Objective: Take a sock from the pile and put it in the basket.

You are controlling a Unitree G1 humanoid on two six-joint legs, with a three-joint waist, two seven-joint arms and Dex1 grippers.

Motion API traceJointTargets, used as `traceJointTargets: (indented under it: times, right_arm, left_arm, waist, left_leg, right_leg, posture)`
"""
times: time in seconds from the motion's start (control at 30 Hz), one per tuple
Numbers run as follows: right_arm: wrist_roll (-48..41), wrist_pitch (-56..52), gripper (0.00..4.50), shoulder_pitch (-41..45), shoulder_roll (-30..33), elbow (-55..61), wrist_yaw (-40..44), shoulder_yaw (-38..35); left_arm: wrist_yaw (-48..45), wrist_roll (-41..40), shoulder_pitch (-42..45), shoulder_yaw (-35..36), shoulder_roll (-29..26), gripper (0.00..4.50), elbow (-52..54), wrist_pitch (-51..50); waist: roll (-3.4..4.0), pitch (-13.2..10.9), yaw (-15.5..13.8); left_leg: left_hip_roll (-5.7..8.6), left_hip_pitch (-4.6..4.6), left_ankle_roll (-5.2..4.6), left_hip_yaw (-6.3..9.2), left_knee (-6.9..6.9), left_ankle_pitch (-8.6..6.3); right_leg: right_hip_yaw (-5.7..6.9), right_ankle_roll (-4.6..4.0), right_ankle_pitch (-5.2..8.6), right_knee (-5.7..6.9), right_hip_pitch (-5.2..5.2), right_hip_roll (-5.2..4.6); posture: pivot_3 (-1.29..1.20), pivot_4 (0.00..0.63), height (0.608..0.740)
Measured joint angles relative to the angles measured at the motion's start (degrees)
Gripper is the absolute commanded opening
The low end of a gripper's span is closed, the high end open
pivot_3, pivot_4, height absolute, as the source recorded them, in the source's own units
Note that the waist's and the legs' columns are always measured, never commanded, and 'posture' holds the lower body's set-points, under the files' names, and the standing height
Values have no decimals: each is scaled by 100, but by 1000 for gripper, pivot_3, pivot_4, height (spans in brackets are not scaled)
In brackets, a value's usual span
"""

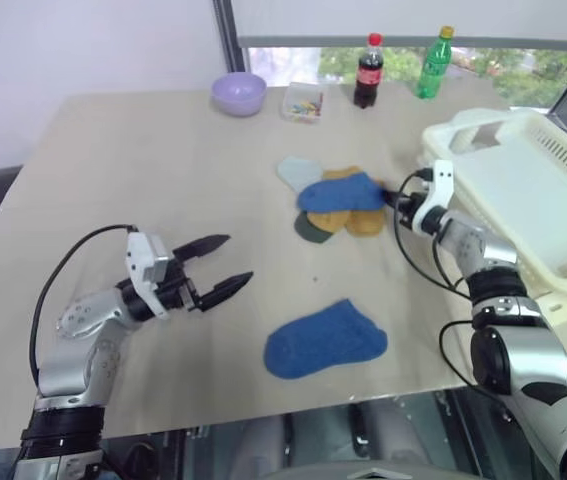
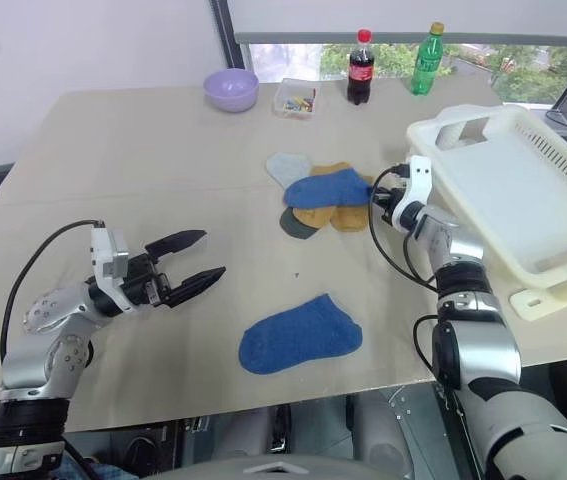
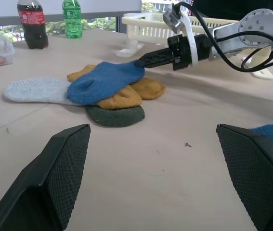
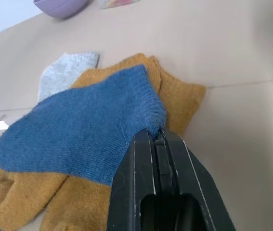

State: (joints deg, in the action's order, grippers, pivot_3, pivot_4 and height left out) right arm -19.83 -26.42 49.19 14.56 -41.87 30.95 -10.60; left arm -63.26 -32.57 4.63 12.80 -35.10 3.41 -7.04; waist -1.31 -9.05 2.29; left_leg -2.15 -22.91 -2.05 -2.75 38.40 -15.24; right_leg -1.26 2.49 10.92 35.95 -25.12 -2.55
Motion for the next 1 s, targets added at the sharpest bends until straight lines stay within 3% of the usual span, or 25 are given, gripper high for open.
traceJointTargets:
  times: [0.13,0.3,0.47,0.67,1.0]
  right_arm:
    - [15,-748,43,-254,9,766,-30,230]
    - [-204,-2708,43,-941,208,2658,-155,664]
    - [-535,-3863,43,-1315,321,3969,-345,680]
    - [-903,-4652,43,-1412,158,5072,-716,379]
    - [-1573,-5577,43,-1314,-479,5788,-1125,-125]
  left_arm:
    - [2,18,4,-13,27,4500,8,1]
    - [-3,76,10,-62,54,4500,36,1]
    - [-16,101,73,-190,87,4500,28,3]
    - [-29,106,235,-215,101,4500,-1,9]
    - [-71,155,369,-341,175,4500,-108,9]
  waist:
    - [0,0,-1]
    - [0,0,-23]
    - [0,0,-24]
    - [0,1,-11]
    - [0,1,-17]
  left_leg:
    - [-2,-1,0,0,-1,0]
    - [-5,-7,0,2,-2,0]
    - [0,-5,0,1,-1,0]
    - [1,-4,0,2,-1,0]
    - [0,-7,0,4,-1,0]
  right_leg:
    - [0,0,0,0,-2,0]
    - [2,0,0,1,-7,-7]
    - [2,1,1,1,-7,-7]
    - [3,1,1,3,-7,-2]
    - [4,1,1,1,-7,-3]
  posture:
    - [0,150,740]
    - [0,150,740]
    - [0,150,740]
    - [0,150,740]
    - [0,150,740]
